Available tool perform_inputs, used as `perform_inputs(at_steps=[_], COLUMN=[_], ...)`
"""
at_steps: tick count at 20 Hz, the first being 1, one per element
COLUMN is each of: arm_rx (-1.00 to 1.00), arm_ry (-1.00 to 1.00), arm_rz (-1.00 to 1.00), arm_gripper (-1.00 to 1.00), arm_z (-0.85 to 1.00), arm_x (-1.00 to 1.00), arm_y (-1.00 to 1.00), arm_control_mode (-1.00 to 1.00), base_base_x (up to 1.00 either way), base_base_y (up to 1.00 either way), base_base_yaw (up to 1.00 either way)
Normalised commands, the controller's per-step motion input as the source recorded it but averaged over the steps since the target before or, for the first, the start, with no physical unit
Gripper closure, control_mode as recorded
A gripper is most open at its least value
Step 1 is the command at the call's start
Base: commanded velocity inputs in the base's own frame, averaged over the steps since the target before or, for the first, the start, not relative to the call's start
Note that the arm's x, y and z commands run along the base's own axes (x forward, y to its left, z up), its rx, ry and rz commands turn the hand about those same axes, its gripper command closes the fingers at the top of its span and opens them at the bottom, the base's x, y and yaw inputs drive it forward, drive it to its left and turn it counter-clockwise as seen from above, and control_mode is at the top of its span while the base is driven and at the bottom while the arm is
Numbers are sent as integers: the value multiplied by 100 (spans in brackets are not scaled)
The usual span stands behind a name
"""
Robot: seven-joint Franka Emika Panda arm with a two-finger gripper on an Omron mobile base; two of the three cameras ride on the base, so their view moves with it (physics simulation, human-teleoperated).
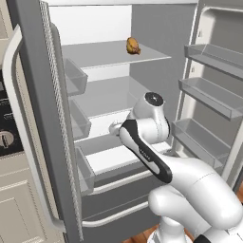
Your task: Gather the eggplant and sweet potato from the fridge and place them on a tray on the dining counter. Then gather the steak and chicken drumstick from the fridge and place them on the other tray.
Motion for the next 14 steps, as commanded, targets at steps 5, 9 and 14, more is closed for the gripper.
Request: perform_inputs(at_steps=[5, 9, 14], arm_rx=[0, 0, 0], arm_ry=[-8, -12, -6], arm_rz=[0, -3, -1], arm_gripper=[-100, -100, -100], arm_z=[8, 29, 28], arm_x=[0, 0, 6], arm_y=[0, 5, 0], arm_control_mode=[-100, -100, -100], base_base_x=[0, 0, 0], base_base_y=[0, 0, 0], base_base_yaw=[0, 0, 0])
